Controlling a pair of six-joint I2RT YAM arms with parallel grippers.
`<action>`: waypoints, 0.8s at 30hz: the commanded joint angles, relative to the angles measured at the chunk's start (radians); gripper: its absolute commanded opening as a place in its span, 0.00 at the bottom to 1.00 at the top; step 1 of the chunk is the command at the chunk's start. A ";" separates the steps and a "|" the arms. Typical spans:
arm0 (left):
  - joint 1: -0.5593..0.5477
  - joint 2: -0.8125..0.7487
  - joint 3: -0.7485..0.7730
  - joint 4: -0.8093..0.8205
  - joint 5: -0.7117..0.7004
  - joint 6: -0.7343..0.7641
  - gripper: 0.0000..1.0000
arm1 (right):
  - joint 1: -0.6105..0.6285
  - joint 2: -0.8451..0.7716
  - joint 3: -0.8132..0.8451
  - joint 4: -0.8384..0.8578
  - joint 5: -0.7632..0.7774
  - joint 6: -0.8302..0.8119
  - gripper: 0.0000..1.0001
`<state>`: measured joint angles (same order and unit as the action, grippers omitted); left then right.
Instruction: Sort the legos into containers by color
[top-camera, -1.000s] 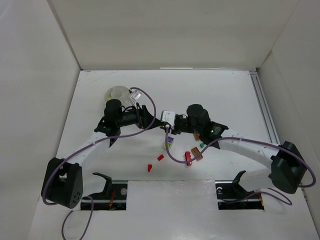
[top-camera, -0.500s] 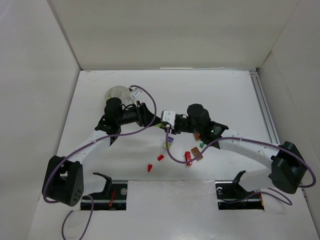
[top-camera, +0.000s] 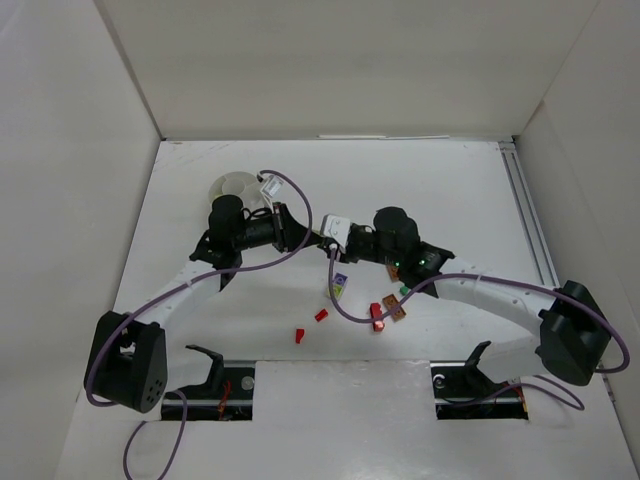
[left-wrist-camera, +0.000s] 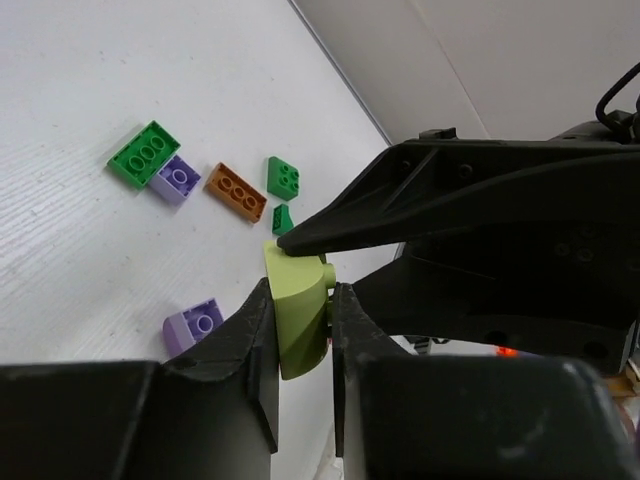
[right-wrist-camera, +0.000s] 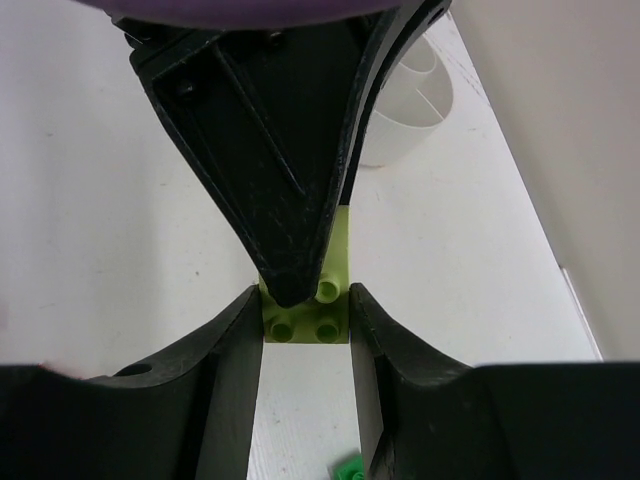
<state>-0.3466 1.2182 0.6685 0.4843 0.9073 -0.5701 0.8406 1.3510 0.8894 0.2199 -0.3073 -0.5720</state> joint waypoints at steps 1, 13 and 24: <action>-0.003 -0.025 0.025 0.040 0.027 0.035 0.00 | 0.014 0.004 0.051 0.068 0.036 0.020 0.37; 0.196 0.038 0.241 -0.233 -0.239 0.125 0.00 | -0.046 -0.027 0.042 0.059 0.281 0.113 1.00; 0.460 0.198 0.433 -0.415 -0.522 0.147 0.00 | -0.345 0.051 0.033 -0.019 0.067 0.235 1.00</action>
<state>0.0769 1.4368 1.0420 0.0940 0.4454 -0.4488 0.5167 1.3914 0.8951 0.2073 -0.1471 -0.3809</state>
